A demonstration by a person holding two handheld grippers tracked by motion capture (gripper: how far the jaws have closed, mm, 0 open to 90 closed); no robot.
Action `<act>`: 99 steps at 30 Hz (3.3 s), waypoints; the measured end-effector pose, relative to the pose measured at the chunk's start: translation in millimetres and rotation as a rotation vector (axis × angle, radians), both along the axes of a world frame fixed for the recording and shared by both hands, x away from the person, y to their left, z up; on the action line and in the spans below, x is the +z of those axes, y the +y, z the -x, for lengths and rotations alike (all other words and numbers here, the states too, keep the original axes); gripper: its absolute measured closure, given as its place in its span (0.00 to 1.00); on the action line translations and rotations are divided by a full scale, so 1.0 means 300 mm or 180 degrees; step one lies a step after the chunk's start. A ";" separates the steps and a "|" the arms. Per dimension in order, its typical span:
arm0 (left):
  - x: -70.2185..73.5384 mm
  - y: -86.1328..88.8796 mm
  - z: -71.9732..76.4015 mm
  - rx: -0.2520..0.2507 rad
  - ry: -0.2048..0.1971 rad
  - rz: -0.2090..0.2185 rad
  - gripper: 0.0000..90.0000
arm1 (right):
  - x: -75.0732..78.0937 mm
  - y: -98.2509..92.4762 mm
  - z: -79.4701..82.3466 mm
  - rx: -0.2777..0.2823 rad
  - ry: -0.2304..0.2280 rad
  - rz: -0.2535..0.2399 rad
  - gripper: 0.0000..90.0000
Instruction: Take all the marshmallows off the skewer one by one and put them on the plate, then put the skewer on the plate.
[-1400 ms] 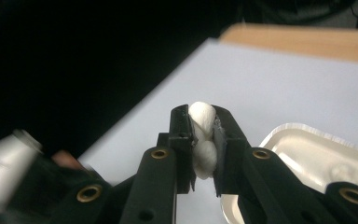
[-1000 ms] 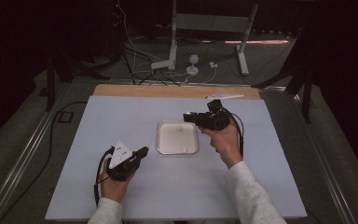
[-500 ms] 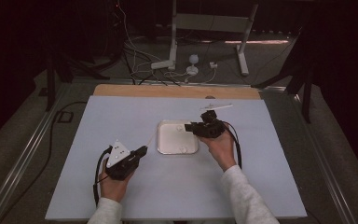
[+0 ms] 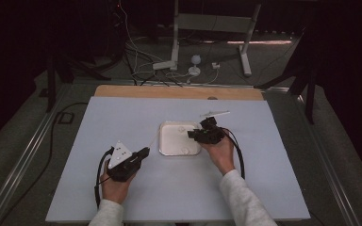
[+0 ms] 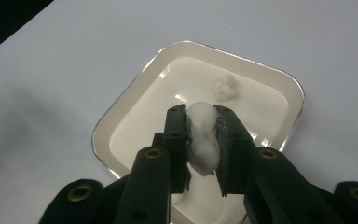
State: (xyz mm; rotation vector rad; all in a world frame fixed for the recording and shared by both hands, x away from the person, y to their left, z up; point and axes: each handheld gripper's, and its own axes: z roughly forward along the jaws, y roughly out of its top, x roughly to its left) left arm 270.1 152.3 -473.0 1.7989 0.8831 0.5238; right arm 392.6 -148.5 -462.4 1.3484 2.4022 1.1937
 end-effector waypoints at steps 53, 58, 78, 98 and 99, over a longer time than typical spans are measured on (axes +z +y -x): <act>0.053 -0.170 -0.127 0.0268 0.0204 0.0352 0.99 | 0.066 -0.117 0.129 0.0191 -0.0576 -0.0338 0.00; 0.042 -0.192 -0.146 0.0307 0.0248 0.0374 0.99 | 0.067 -0.147 0.141 0.0076 -0.0600 -0.0270 0.00; 0.004 -0.289 -0.205 0.0384 0.0411 0.0291 0.99 | 0.049 -0.312 0.216 -0.0233 -0.0798 -0.0214 0.00; -0.050 -0.326 -0.223 0.0510 0.0556 0.0142 0.99 | -0.005 -0.498 0.338 -0.0393 -0.1112 -0.0278 0.00; -0.053 -0.325 -0.224 0.0519 0.0571 0.0140 0.99 | -0.005 -0.510 0.345 -0.0429 -0.1119 -0.0307 0.00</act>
